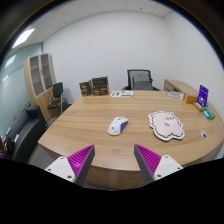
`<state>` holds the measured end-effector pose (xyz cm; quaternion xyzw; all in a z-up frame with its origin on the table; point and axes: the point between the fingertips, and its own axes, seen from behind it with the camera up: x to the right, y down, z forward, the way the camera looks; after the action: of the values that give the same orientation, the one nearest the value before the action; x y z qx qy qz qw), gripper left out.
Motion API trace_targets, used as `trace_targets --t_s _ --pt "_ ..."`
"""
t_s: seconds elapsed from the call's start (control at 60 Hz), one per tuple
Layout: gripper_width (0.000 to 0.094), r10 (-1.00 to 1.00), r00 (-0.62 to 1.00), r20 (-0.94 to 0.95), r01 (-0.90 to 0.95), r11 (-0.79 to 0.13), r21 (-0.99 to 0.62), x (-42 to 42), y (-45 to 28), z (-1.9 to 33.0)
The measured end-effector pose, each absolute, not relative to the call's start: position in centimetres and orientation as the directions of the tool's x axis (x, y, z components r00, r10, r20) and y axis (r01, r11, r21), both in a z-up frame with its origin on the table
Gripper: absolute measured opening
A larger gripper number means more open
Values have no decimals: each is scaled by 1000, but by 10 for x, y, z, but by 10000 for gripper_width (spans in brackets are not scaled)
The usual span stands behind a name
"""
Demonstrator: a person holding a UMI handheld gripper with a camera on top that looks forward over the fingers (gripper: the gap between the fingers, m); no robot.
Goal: Arrange mouse
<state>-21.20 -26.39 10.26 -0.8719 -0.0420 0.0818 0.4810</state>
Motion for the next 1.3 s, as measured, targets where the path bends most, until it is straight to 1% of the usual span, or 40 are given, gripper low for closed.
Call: trace_targets --t_s 0.017,0.1,0.167,0.267,0.333,0.4,0.55,0.767,0.8,0.867,0.883,0.917,0.95,1.0,1.083,1.133,1.183,1.217,1.25,1.3 --pt "829 156 983 -102 -3 -533 -846 -221 -241 95" --pt "827 170 980 -104 1 -528 -849 -234 -198 77" --pt "828 178 978 -113 4 -549 -836 -238 -174 58" --pt "829 187 974 -129 -3 -558 -830 -244 -138 39" --pt "829 228 966 -120 31 -565 -824 -255 -117 24" --pt "829 226 970 -89 62 -583 -810 -253 -97 9" --pt "833 186 978 -99 31 -591 -806 -259 -58 2" --pt "808 141 990 11 94 -591 -801 -262 -16 -12" --pt "787 132 991 17 92 -586 -805 -263 -10 -10" --pt "689 100 995 -3 58 -595 -801 -265 -5 -14" --pt "654 91 996 -7 49 -596 -802 -265 -4 -13" --pt "543 81 997 -3 46 -594 -803 -266 -1 -14" --pt "531 76 997 -2 44 -596 -802 -267 -1 -14" --pt "487 65 998 -6 35 -612 -790 -268 -2 -15" --pt "414 37 999 -32 1 -669 -743 -266 -4 -17" --pt "384 23 999 -38 -12 -687 -726 -267 -2 -16" --pt "380 31 999 -35 -3 -696 -718 -266 -2 -16" --pt "350 35 999 -41 -5 -697 -717 -266 -1 -13" --pt "351 37 998 -55 -14 -700 -714 -264 -2 -9" --pt "350 46 997 -69 -19 -681 -732 -255 2 5"
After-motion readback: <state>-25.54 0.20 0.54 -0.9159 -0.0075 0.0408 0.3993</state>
